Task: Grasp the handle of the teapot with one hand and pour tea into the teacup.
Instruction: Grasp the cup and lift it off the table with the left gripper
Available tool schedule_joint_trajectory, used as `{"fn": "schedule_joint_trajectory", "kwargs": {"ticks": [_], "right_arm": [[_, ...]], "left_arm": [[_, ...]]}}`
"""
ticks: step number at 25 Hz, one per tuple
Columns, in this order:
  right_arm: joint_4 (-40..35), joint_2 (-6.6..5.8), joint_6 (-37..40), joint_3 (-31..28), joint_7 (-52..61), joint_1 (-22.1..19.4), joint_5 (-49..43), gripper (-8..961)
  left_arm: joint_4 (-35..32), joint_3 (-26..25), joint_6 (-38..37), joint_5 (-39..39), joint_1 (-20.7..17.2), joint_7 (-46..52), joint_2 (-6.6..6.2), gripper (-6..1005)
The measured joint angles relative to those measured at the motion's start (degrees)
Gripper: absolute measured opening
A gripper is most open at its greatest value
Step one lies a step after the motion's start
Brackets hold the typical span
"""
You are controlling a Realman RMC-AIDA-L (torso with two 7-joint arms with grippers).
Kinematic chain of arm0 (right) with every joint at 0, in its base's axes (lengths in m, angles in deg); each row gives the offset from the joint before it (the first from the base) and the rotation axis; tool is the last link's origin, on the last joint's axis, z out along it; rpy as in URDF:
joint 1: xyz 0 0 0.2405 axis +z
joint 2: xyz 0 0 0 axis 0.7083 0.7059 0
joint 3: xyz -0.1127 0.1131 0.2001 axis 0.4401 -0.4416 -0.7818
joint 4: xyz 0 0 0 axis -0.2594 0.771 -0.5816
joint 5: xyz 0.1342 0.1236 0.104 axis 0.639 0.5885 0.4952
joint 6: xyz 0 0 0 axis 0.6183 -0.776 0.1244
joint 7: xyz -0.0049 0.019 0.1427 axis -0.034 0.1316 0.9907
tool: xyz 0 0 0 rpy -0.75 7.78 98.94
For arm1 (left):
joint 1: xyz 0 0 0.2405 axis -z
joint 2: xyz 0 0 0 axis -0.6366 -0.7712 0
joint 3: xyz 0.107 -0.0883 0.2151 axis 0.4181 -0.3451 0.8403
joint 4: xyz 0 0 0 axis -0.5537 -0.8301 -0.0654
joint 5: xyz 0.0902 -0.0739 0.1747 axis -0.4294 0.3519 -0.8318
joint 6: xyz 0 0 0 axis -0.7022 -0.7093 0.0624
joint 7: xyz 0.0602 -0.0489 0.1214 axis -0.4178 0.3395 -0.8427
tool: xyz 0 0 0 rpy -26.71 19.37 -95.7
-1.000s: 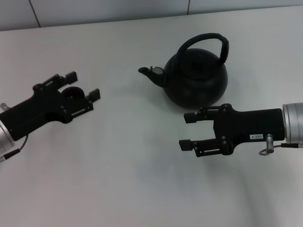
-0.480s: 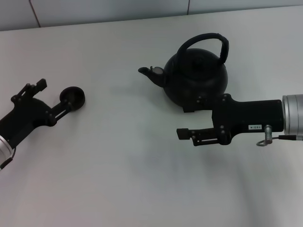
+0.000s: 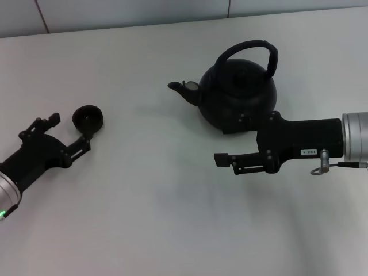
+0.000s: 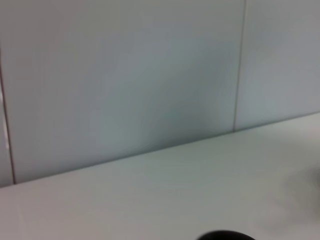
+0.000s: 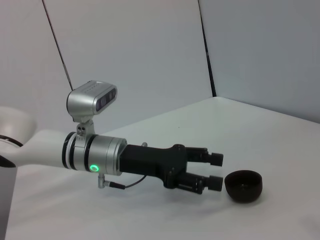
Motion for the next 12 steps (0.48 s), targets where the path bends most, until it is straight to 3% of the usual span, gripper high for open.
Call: {"fn": "schedule_joint_trajectory", "kwargs": {"ticks": [12], "right_arm": [[0.0,0.08,0.1,0.5,0.0,0.0,0.6,760]], "left_arm": [[-0.6,1.6,0.9,0.2,0.6,0.0,-0.09,748]]}}
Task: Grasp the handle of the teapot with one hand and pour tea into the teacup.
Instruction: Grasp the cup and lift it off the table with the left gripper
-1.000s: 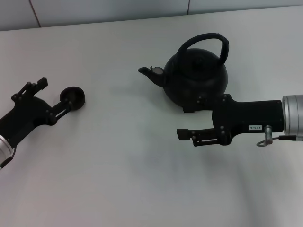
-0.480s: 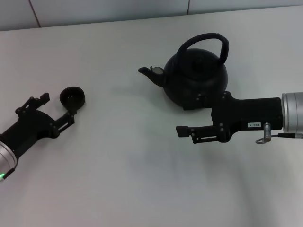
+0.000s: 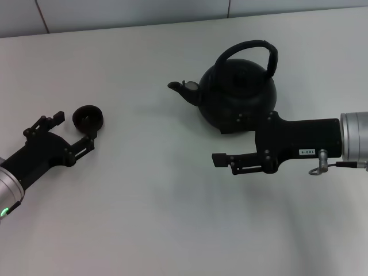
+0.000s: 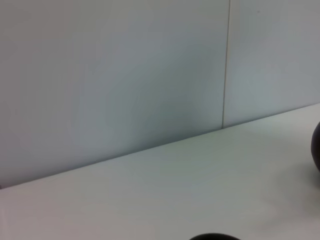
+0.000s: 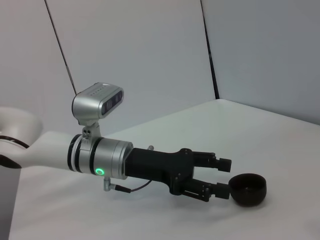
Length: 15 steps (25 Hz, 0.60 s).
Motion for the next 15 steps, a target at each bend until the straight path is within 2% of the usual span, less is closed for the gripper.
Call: {"fn": "schedule_joint_trajectory", "kwargs": {"ticks": [15], "right_arm": [[0.5,0.08,0.1,0.0,0.0,0.0,0.8,760]], "left_arm": [[0.5,0.0,2.6,-0.3,2.4,0.0,0.0,734]]}}
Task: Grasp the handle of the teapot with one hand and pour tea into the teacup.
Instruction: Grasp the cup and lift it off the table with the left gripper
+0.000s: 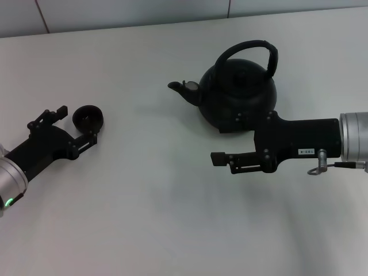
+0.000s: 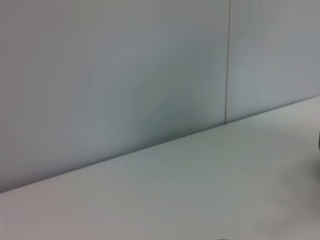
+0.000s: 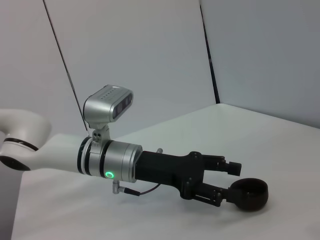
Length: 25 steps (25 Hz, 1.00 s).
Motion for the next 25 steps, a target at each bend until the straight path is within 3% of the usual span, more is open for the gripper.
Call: {"fn": "schedule_joint_trajectory", "kwargs": {"ticks": [25], "right_arm": [[0.2,-0.16,-0.1,-0.2,0.0,0.7,0.1,760]], "left_arm": [[0.0,2.2,3.6,0.3,2.1,0.4,0.09,711]]}}
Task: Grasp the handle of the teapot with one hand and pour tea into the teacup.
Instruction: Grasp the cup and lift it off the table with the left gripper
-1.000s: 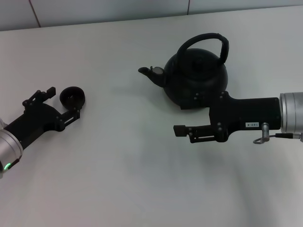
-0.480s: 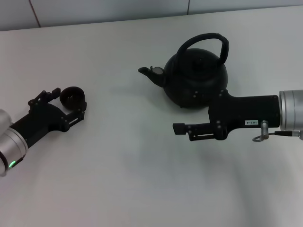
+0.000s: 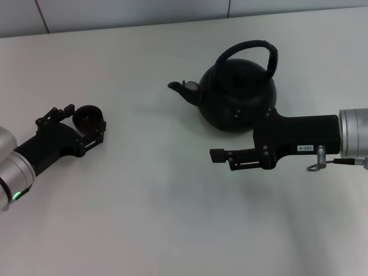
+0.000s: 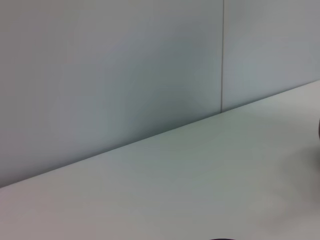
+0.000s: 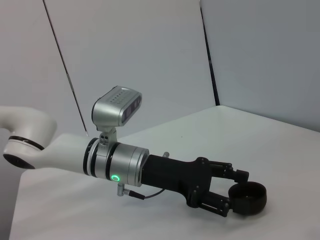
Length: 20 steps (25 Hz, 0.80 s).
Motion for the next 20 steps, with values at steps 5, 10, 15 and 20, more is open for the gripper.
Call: {"fn": "schedule_joint_trajectory", "kwargs": {"ticks": [5,10,15,20], "right_arm": [[0.0,0.0,0.0,-0.1,0.0,0.0,0.0,760],[0.0,0.0,0.0,-0.1,0.0,0.0,0.0,760],[0.0,0.0,0.0,-0.1,0.0,0.0,0.0,761],[0.0,0.0,0.0,-0.1,0.0,0.0,0.0,761]], "left_arm": [[0.0,0.0,0.5,0.0,0.2,0.1,0.0,707],[0.4,0.2,0.8,0.0,0.7,0.4,0.0,702],[0.5,0.3,0.8,0.0,0.9,1.2,0.0,697],[0.5,1.1,0.7,0.2,0.9,1.2,-0.01,693]]}}
